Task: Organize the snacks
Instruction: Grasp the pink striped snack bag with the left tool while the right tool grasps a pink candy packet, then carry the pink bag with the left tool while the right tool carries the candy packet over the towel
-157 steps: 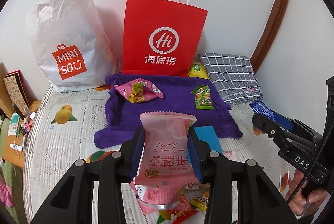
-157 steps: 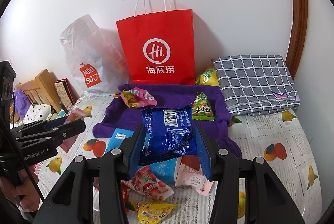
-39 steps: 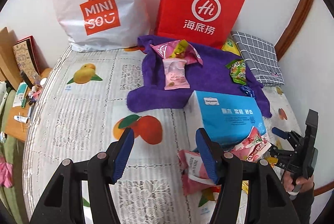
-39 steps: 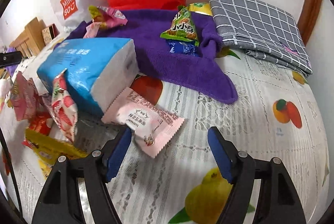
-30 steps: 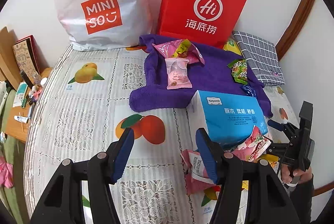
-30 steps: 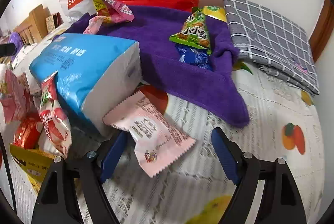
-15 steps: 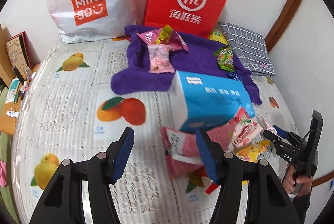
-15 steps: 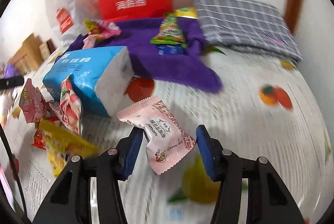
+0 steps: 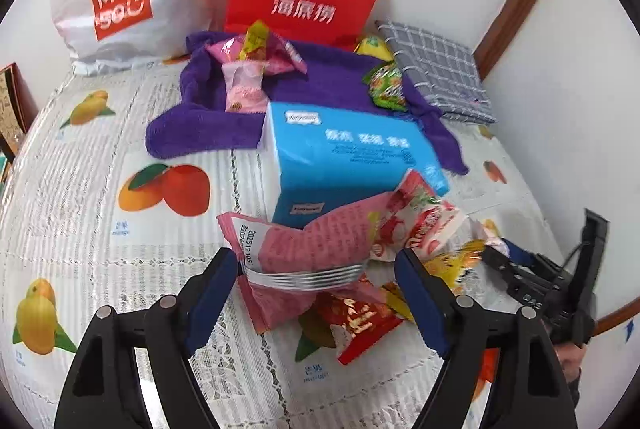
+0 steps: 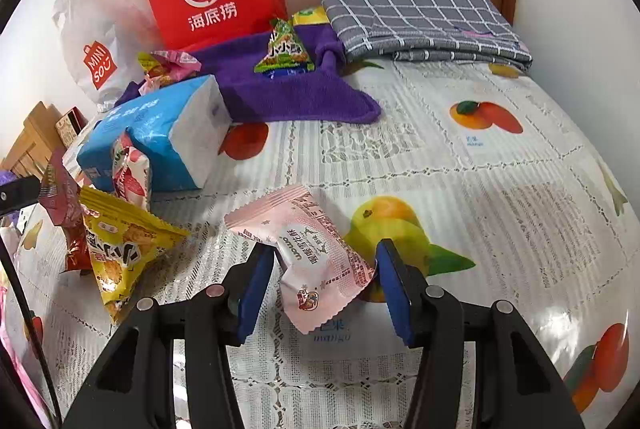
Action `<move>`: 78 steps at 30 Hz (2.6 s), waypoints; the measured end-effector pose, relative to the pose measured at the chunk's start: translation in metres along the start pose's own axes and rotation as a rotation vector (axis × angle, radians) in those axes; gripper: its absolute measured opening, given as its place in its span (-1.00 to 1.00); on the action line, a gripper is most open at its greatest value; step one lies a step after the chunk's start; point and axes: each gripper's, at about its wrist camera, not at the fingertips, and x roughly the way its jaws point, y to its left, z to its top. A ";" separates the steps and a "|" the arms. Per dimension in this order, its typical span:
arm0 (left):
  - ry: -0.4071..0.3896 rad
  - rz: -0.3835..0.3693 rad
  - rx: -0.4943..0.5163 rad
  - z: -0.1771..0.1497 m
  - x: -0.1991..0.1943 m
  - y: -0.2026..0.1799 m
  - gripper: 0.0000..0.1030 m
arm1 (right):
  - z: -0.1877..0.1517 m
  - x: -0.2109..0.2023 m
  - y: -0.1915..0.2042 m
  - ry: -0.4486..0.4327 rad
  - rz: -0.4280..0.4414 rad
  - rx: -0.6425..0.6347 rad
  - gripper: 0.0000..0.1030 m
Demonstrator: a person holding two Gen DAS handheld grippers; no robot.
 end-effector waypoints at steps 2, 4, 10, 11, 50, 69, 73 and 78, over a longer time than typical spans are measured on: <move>0.027 0.006 -0.022 0.000 0.011 0.004 0.55 | 0.000 0.001 0.001 0.002 -0.007 -0.006 0.03; 0.042 0.018 -0.041 0.002 0.019 0.008 0.55 | 0.000 0.001 0.001 0.005 -0.009 -0.008 0.04; 0.047 0.005 -0.055 0.000 0.028 0.016 0.18 | 0.000 0.002 0.002 0.010 -0.013 -0.014 0.05; 0.055 0.007 -0.062 -0.001 0.028 0.018 -0.03 | 0.000 0.002 0.002 0.010 -0.013 -0.014 0.05; -0.108 0.002 0.018 -0.014 -0.104 -0.024 -0.20 | 0.029 -0.117 0.047 -0.140 -0.008 0.004 0.01; -0.115 -0.032 -0.061 0.063 -0.091 -0.031 -0.20 | 0.125 -0.120 0.058 -0.210 0.111 -0.031 0.02; -0.095 -0.023 -0.095 0.078 -0.082 -0.024 -0.20 | 0.144 -0.109 0.066 -0.215 0.120 -0.060 0.02; -0.093 -0.002 -0.114 0.092 -0.074 -0.009 -0.20 | 0.168 -0.093 0.077 -0.211 0.134 -0.092 0.02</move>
